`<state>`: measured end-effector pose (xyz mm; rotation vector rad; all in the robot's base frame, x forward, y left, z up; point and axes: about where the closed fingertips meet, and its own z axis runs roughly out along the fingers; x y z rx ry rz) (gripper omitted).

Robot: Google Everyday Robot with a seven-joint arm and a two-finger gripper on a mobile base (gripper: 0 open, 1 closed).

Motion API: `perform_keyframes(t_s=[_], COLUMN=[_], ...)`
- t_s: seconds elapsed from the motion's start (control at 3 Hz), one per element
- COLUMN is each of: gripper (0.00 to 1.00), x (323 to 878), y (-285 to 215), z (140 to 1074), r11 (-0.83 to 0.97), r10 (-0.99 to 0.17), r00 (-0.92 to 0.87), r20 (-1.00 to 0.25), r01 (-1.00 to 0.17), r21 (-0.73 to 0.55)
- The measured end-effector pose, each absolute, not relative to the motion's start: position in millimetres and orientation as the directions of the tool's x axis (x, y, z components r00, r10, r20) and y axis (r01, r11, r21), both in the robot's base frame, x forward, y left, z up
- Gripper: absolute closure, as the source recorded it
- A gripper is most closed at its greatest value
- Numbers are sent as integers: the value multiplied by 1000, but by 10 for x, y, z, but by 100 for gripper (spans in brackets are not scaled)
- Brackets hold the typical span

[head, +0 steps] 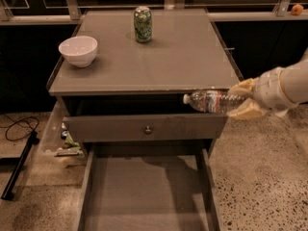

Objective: Pick water bottle from middle drawer and place on counter

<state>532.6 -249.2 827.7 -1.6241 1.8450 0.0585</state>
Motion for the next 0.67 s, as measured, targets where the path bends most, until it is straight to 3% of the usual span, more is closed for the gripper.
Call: perform_keyframes(t_s=[0.67], gripper=[100], x=[6059], y=[-2112], z=[8843], r11=[96], r10=[-897], r00=[131], r20=[-422], r01=[-875], r21=[-474])
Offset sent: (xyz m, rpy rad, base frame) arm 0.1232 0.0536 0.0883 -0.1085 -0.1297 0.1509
